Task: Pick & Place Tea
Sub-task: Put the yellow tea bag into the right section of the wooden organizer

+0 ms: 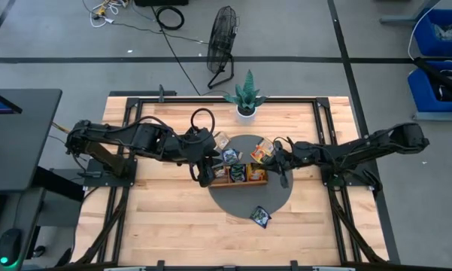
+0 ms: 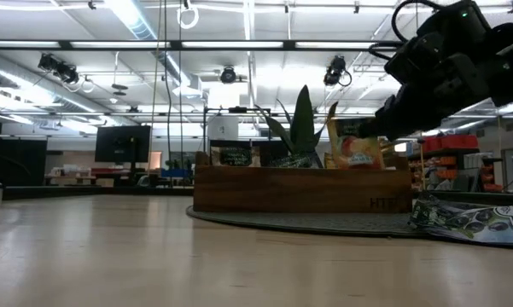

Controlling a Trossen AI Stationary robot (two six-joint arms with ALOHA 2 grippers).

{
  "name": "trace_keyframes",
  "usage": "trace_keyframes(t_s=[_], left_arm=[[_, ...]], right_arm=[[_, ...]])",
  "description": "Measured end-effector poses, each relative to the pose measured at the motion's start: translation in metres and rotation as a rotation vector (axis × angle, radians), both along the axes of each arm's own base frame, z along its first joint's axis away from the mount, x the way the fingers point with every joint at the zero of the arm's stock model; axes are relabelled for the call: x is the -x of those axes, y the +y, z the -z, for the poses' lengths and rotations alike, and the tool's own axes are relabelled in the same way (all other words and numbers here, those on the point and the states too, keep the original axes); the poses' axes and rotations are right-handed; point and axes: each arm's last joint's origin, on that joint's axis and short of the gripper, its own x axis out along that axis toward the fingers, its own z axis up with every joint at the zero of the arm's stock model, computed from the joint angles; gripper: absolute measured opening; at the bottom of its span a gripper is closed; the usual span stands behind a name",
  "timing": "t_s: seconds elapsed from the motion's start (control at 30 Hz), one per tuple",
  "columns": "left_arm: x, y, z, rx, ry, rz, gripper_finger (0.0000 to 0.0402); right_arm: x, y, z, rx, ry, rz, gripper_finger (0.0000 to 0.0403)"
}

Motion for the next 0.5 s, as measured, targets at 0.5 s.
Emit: trace_keyframes(t_s=[0.5], left_arm=[[0.000, 0.000, 0.000, 0.016, -0.003, -0.013, 0.0117]], right_arm=[[-0.007, 0.000, 0.013, -0.066, 0.044, 0.037, 0.0007]])
